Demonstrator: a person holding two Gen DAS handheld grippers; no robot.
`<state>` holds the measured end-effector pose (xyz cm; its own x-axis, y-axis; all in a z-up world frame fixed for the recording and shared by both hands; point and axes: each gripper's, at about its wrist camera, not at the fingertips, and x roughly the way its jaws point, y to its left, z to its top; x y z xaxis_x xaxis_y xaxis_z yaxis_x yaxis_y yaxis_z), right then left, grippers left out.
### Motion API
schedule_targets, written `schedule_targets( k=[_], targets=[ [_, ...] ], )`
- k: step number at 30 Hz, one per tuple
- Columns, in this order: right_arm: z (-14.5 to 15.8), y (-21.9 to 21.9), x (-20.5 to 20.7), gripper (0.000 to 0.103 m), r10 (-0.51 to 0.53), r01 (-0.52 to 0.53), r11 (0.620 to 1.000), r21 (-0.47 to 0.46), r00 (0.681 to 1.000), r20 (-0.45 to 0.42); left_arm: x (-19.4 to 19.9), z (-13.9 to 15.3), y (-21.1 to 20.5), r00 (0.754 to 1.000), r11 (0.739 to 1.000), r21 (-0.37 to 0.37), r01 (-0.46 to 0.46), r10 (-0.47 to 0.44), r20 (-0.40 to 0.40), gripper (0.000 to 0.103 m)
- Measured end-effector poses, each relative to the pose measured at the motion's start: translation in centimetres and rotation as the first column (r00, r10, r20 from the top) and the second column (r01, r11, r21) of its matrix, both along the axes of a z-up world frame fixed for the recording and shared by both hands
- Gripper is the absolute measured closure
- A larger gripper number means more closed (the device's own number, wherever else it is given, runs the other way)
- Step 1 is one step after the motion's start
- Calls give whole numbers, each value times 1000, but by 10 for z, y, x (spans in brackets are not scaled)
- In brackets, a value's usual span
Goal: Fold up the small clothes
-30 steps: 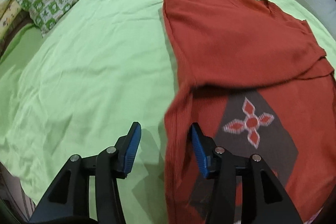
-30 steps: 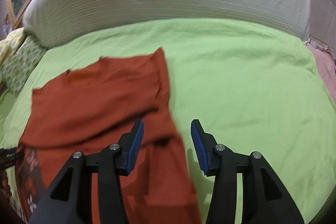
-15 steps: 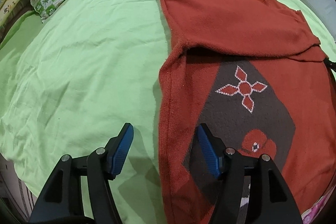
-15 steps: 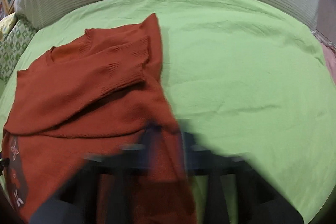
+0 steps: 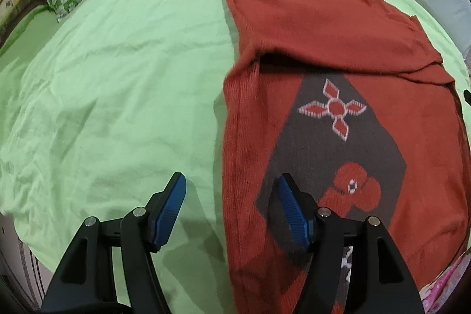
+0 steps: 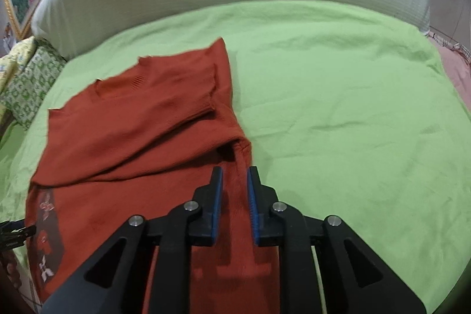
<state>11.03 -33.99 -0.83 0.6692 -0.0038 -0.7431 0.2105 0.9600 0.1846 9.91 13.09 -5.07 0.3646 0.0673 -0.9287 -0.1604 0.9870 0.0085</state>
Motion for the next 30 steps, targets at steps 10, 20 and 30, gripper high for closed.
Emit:
schedule_targets(
  k=[10,20,30],
  targets=[
    [31,-1,70,46,48,-48,999,-5,994,101,126,48,23,984,995,4,-104,103,147,29],
    [-20,-13,202,53,104,-105,994,-23,994,-41,219,0,42,992,994,-42,-99,102,78,88],
    [-34,-7,216,93,67,-70,994,-80,997,-30,221,2,8,988,981,181,-65,38,150,93]
  ],
)
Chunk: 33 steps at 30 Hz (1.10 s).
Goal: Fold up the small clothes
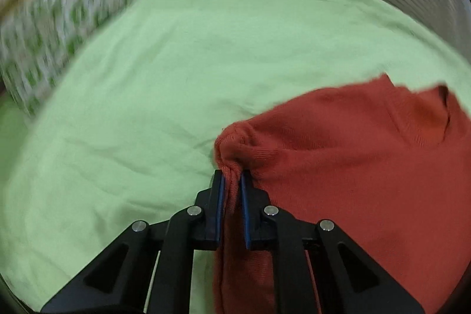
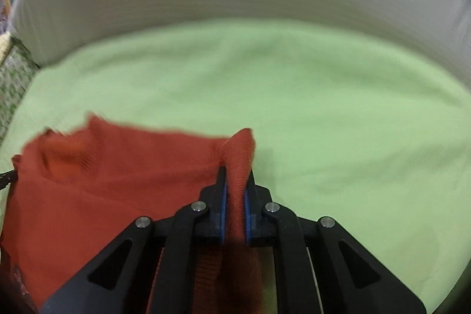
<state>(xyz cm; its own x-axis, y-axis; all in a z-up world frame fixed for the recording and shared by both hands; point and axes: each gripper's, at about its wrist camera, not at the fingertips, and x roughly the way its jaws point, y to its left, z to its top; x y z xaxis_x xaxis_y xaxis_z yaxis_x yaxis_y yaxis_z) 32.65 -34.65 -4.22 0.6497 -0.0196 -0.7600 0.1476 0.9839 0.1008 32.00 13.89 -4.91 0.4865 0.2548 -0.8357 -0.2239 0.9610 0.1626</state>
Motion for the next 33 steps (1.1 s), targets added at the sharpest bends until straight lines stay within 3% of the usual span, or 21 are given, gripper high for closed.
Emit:
schedule_targets(
  k=[1,3,4,5,6,9,11,16,23,28,33],
  targets=[
    [2,-1,-3,90,-9,9,1000,-1,1000,19,-4,3,-3,1000,1000,10,15,-15,-7,91],
    [14,-4,-12,62,-48,48,999,-7,999,23,-13,12,2,1000,999,-27,17,-17,-2,84],
    [23,-6,-22,56,-73,74,997,-25,997,28,-21,17,6,1000,998,-57,13,-13,-2,78],
    [32,-8,-34,52,-82,83,996,-23,995,51,-32,23,12,1000,996,-91,-3,1,-18,60],
    [38,-13,-43,52,-81,81,997,-2,994,69,-33,25,10,1000,994,-107,-8,6,-19,52],
    [62,-15,-95,45,-76,68,994,82,992,103,-83,41,8,1000,989,-147,2,-1,11,47],
    [74,-11,-139,43,-61,46,992,114,989,136,-117,46,1,1000,984,-174,22,-22,6,37],
    [82,12,-224,37,-12,-10,992,129,986,166,-200,46,-22,992,974,-198,112,-121,-37,33],
    [57,41,-321,37,-2,-18,988,155,992,128,-303,44,-44,978,956,-233,176,-196,-67,27],
    [40,51,-368,37,-23,6,986,169,995,100,-345,25,-55,961,941,-275,195,-240,-139,26],
    [24,44,-416,37,-74,52,973,226,993,91,-370,-7,-71,934,913,-370,170,-270,-236,26]
  ],
)
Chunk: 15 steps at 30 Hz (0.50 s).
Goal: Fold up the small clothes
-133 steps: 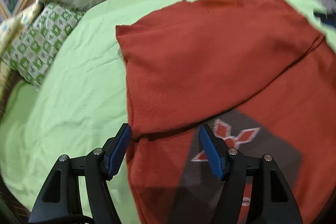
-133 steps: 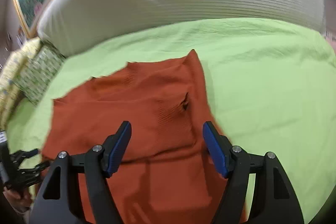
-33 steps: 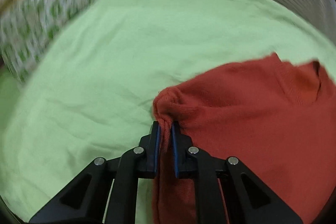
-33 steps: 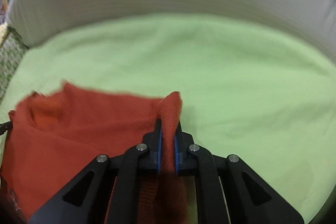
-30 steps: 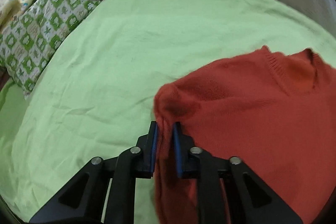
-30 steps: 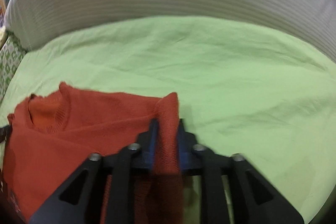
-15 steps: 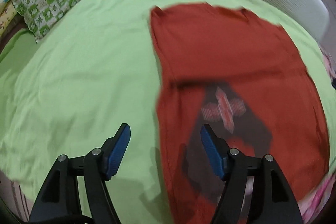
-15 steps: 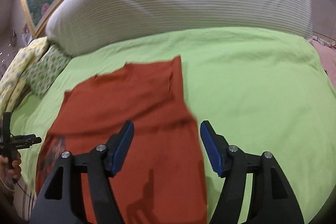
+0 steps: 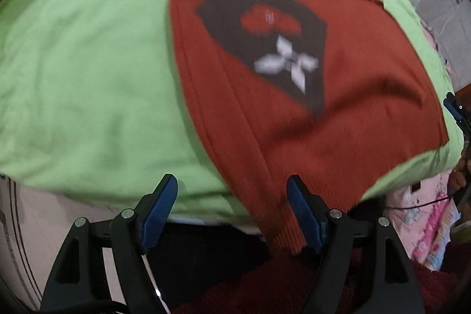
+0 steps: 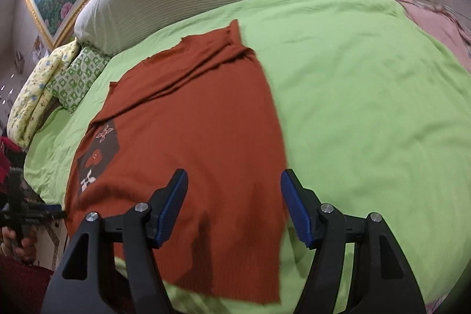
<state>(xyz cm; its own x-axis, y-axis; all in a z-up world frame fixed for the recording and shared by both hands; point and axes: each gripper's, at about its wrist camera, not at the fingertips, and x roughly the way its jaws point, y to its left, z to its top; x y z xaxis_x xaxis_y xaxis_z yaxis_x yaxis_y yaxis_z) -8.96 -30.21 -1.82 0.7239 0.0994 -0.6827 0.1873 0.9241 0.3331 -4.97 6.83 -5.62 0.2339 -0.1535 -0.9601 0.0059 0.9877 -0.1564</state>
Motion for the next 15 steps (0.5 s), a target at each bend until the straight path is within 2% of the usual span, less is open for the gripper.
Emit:
schedule_targets(
  k=[4,8,10,11,13,14,15],
  targets=[
    [-11,-10,-18,37,-43,44,998,40,999,-20,-3,-14,-4,998,991,-137,-15,6,-61,32],
    [-15,-13,-28,37,-47,46,993,113,999,4,-4,-18,-7,998,978,-210,-7,-8,-70,54],
    [-17,-13,-27,37,-33,31,990,138,999,10,-8,-21,-11,997,974,-226,3,-19,-69,69],
    [-19,-13,-27,37,-28,27,989,147,1000,5,-7,-23,-12,997,974,-224,7,-23,-69,73],
    [-24,-11,-22,50,-4,7,988,154,1000,-18,-7,-25,-18,997,974,-226,23,-38,-64,90],
    [-28,-8,-21,64,12,-6,988,154,999,-38,-8,-23,-21,997,973,-227,39,-51,-50,92],
    [-31,-5,-18,73,26,-17,989,149,998,-57,-9,-20,-25,998,975,-215,51,-60,-34,94]
  ],
)
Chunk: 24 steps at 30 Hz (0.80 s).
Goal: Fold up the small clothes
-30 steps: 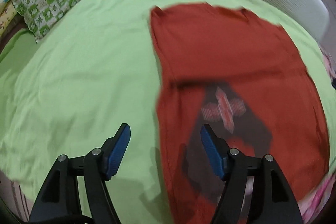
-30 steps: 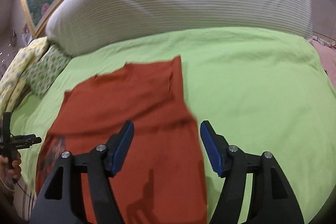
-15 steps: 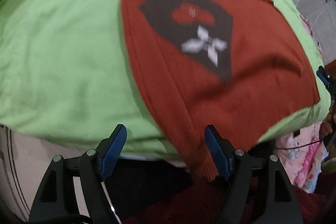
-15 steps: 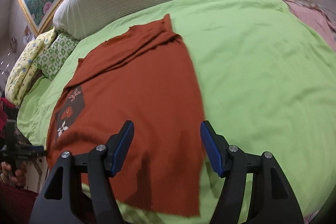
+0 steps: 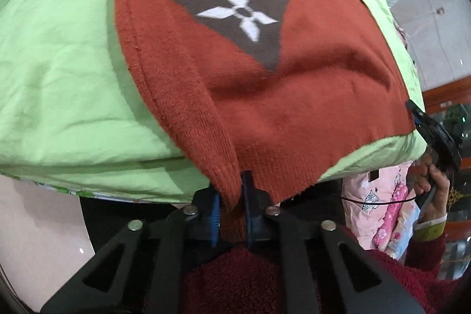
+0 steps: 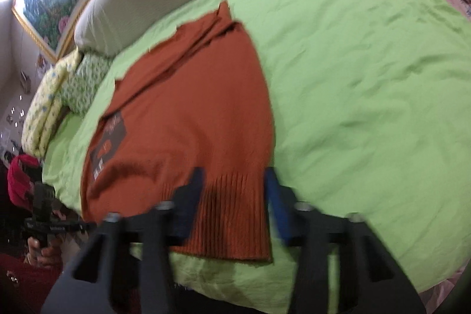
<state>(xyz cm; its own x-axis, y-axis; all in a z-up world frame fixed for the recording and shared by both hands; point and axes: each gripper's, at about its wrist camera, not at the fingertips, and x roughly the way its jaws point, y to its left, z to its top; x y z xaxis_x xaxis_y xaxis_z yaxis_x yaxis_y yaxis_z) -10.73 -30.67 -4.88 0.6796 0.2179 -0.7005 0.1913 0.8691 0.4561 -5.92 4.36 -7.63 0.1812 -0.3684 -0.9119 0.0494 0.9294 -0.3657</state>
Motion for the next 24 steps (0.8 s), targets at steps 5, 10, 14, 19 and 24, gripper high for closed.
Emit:
schedule_targets(
  k=[5,10,14,19,24],
  targets=[
    [1,9,2,93,65,-65,998,26,998,9,-5,27,-7,991,999,33,27,-31,128,96],
    [28,3,-2,94,83,-109,984,143,981,177,4,59,7,975,1000,17,-11,7,223,97],
    [46,-4,8,94,62,-123,972,202,957,284,22,84,27,957,997,-22,-72,75,279,97],
    [64,-7,44,94,55,-145,962,231,932,357,57,112,50,923,990,-49,-129,138,360,97],
    [84,-13,100,94,21,-131,960,246,914,406,110,134,64,883,983,-45,-177,179,435,97]
  ],
)
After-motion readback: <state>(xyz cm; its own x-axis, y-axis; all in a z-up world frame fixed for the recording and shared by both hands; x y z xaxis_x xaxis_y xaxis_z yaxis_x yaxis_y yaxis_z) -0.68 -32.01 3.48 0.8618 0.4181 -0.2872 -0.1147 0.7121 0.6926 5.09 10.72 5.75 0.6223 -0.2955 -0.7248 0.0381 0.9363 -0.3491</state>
